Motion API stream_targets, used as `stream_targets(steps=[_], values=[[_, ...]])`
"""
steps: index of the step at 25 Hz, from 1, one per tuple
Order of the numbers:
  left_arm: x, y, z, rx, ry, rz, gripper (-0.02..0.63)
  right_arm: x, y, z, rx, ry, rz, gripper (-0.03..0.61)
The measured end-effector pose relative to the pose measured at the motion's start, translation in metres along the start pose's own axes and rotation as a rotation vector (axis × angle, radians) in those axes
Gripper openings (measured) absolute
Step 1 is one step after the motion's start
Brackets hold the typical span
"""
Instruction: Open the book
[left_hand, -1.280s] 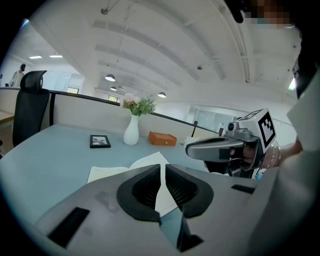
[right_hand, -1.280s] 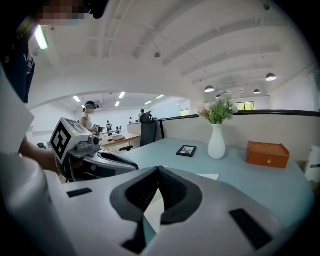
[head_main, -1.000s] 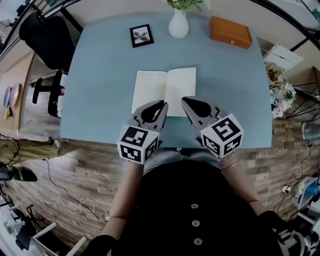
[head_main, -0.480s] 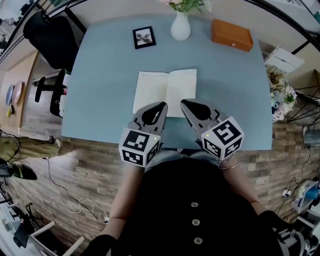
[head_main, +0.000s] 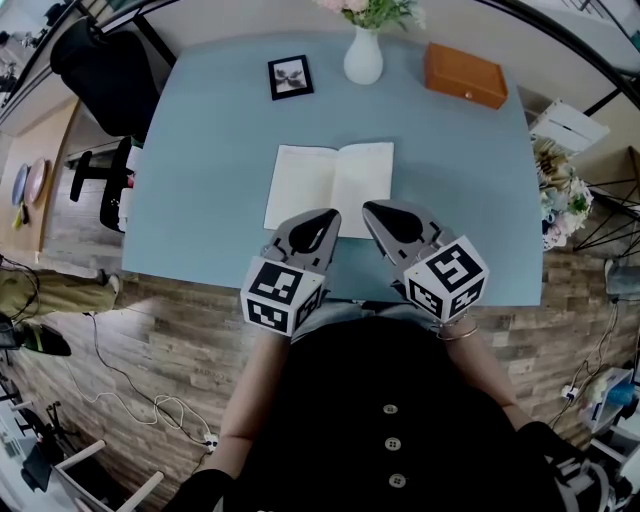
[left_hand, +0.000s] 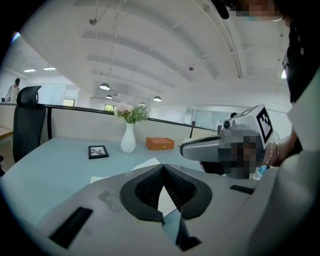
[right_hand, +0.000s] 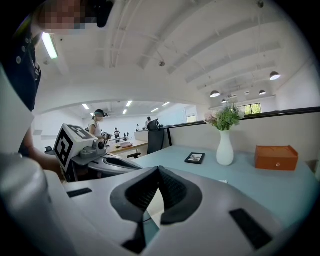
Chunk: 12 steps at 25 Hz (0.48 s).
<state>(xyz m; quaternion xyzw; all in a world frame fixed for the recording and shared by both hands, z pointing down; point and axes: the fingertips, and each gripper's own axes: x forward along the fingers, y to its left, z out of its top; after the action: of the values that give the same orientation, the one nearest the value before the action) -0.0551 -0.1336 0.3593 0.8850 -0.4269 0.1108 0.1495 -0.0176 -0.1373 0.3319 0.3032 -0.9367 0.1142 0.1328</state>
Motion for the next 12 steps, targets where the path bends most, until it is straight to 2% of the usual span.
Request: stream_targets(steps=[5,12], values=[[0.0028,-0.0030,-0.0044,-0.002,0.026,-0.020,0.011,0.0003,0.0006,-0.0015,0.002,0.007,0.012,0.003],[0.0058,-0.0034,-0.0038,-0.032,0.013,-0.036,0.011,0.0022,-0.0007,-0.0057,0.001,0.025,0.030,0.003]])
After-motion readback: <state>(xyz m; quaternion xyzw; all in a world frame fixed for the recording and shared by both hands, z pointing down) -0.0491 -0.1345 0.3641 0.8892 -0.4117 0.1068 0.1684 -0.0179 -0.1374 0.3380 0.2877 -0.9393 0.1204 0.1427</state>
